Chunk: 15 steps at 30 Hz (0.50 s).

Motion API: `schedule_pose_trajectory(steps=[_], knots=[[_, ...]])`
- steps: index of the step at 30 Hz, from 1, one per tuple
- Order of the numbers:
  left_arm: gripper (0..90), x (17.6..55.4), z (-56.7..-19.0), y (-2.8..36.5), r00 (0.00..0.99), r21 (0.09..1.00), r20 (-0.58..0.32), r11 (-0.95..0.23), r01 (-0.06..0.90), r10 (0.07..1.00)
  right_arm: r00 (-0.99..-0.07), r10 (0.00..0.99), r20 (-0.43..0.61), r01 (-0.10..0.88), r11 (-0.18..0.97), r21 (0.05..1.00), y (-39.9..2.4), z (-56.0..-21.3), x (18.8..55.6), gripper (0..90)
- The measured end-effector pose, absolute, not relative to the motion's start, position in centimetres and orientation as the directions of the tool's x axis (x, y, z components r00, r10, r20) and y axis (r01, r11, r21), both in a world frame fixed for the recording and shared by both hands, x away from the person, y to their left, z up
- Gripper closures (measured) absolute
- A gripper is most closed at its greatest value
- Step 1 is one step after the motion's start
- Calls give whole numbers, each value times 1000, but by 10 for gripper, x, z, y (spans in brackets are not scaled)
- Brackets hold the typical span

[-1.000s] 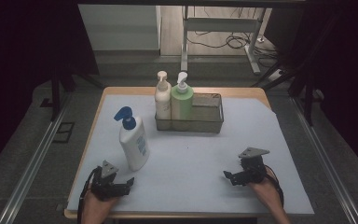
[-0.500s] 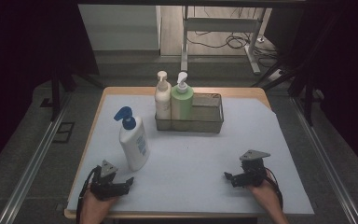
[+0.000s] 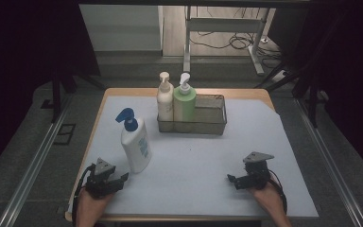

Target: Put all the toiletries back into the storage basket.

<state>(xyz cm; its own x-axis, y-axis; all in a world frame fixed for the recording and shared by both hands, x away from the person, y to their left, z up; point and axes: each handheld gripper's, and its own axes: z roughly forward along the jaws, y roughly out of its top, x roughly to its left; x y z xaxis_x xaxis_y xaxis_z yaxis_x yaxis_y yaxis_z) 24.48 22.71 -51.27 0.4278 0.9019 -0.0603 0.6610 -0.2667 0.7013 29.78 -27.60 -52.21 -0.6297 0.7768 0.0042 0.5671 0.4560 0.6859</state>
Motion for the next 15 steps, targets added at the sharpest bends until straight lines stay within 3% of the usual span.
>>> schedule_pose_trajectory(steps=[4, 15], knots=[[450, 252, -512, 227, 423, 691, -56, -271, 671, 905, -630, 777, 1, 564, 457, 687, -276, -522, 298, 0], [681, 278, -509, 233, 426, 678, -57, -278, 680, 903, -631, 776, 0, 565, 458, 686, -276, -522, 298, 0]])
